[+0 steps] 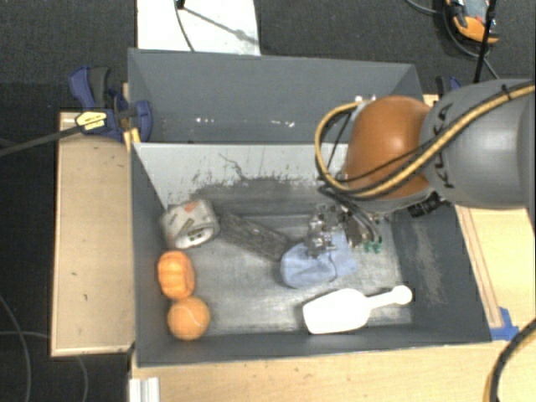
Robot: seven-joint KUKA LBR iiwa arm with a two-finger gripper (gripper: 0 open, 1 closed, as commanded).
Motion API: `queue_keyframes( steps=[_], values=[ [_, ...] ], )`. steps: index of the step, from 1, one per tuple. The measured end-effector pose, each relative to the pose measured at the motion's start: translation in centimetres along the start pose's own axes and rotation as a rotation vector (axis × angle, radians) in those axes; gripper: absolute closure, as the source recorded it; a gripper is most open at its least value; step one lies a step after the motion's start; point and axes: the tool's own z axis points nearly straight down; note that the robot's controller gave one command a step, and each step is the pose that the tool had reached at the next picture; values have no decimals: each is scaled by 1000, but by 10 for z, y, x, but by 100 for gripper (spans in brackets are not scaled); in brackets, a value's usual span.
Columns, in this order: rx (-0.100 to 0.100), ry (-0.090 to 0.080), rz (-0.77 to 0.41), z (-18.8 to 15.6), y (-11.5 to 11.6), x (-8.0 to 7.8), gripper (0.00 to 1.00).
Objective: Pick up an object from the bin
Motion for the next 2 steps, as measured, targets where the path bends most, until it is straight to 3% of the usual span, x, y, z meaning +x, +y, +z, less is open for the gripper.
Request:
queue_keyframes(
  steps=[2],
  values=[
    [0, -8, 2, -24, 0, -2, 100]
  ],
)
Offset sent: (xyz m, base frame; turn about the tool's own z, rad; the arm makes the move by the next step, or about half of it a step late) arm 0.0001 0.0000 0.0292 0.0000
